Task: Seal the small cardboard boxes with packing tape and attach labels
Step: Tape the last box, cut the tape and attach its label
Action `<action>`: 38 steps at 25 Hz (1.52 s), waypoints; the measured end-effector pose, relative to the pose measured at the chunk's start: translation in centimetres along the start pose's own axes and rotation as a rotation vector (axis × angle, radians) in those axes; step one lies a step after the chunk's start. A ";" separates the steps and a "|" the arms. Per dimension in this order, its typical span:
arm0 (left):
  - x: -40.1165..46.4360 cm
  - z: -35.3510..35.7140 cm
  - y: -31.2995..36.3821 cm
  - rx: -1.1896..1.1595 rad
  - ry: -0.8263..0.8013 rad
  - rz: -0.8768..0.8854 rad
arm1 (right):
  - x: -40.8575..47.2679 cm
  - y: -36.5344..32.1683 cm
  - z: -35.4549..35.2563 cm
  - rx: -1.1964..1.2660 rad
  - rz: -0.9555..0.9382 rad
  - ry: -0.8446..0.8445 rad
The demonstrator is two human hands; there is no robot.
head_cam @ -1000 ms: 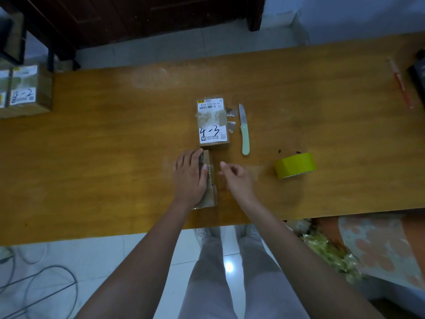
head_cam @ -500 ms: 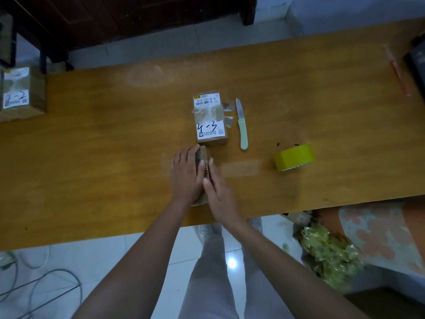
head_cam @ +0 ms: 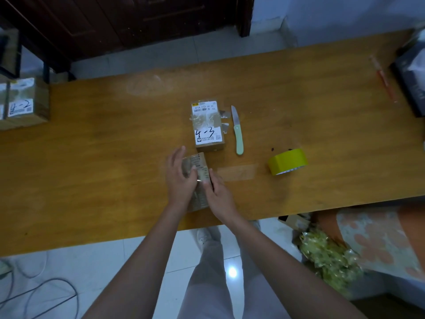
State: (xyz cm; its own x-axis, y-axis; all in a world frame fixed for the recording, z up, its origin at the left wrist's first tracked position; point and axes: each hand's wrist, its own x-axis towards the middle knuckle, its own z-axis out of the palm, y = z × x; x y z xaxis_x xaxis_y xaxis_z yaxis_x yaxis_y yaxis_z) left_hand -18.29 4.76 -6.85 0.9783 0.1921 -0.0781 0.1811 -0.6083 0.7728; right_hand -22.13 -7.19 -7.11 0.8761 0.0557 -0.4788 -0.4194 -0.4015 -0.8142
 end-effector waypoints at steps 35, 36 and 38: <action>-0.9 -1.2 12.9 -0.328 -0.030 -0.191 | -1.2 -8.0 -11.4 0.200 -0.243 0.277; -1.1 -1.1 13.0 -0.320 -0.024 -0.193 | -1.2 -7.8 -11.4 0.184 -0.263 0.286; -1.0 -1.0 13.0 -0.296 -0.023 -0.188 | -1.5 -7.8 -11.0 0.163 -0.287 0.332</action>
State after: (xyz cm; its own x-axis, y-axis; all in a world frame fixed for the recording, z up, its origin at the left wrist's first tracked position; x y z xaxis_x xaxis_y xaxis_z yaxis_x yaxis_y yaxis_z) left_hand -17.05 -2.57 3.92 0.9331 0.2603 -0.2481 0.3248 -0.3138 0.8922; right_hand -17.60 -14.19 3.58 0.9796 -0.1627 -0.1177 -0.1580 -0.2626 -0.9519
